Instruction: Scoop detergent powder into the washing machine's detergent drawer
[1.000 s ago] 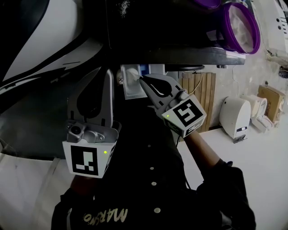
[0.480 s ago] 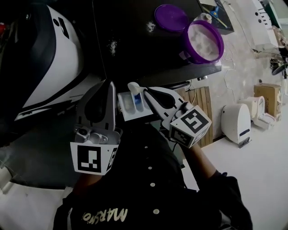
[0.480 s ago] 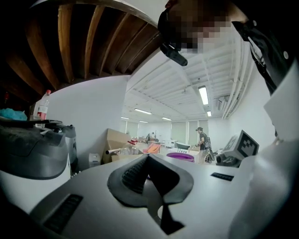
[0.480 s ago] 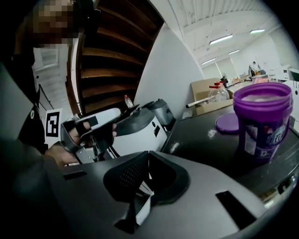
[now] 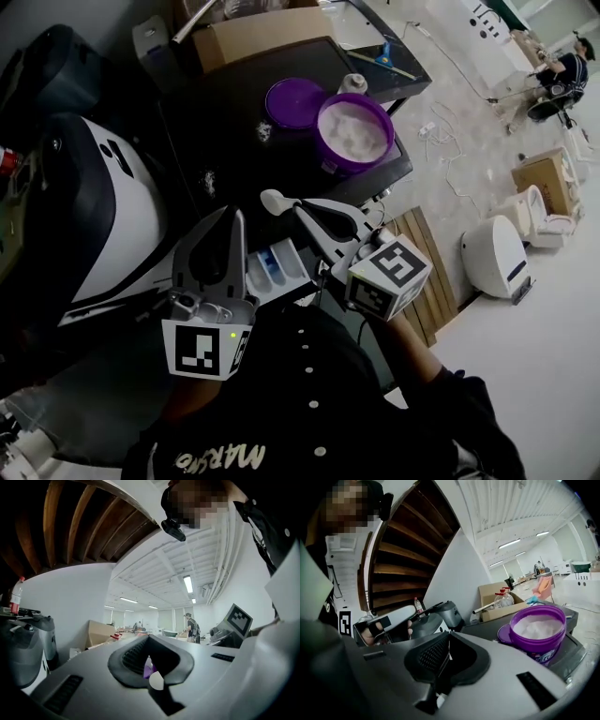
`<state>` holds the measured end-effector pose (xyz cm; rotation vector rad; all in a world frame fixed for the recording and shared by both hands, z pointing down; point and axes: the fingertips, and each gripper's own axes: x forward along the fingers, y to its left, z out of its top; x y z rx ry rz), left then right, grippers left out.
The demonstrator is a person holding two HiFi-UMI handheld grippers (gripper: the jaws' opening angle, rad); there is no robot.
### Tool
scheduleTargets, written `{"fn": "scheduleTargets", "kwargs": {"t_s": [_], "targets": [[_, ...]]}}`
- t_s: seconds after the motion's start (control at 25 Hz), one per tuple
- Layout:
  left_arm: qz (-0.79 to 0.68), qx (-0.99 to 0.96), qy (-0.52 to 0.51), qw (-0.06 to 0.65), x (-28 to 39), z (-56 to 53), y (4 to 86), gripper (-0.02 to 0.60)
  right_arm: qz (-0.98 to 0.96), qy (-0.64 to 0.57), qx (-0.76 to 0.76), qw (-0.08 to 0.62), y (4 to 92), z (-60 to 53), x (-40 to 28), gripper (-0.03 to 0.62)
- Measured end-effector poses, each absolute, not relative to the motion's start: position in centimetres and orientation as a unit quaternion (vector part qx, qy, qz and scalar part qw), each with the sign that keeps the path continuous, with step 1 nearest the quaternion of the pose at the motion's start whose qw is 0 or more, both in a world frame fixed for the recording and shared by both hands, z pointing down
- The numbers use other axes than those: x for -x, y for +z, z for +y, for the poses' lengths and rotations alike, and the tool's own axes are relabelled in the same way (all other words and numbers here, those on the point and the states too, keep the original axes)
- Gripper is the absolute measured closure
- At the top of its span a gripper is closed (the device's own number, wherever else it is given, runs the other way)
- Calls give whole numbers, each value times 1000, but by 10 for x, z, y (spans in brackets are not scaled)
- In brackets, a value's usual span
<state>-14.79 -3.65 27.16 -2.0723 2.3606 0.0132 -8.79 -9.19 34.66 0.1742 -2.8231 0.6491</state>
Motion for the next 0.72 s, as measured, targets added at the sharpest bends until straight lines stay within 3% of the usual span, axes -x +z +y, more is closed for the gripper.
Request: {"fn": "scheduleTargets", "kwargs": {"t_s": [0.4, 0.72], "targets": [[730, 684, 2, 11, 139, -58, 264, 572, -958, 184, -200, 94, 323, -208, 35, 563], [729, 684, 2, 6, 147, -62, 268, 572, -941, 160, -269, 130, 351, -253, 10, 563]]}}
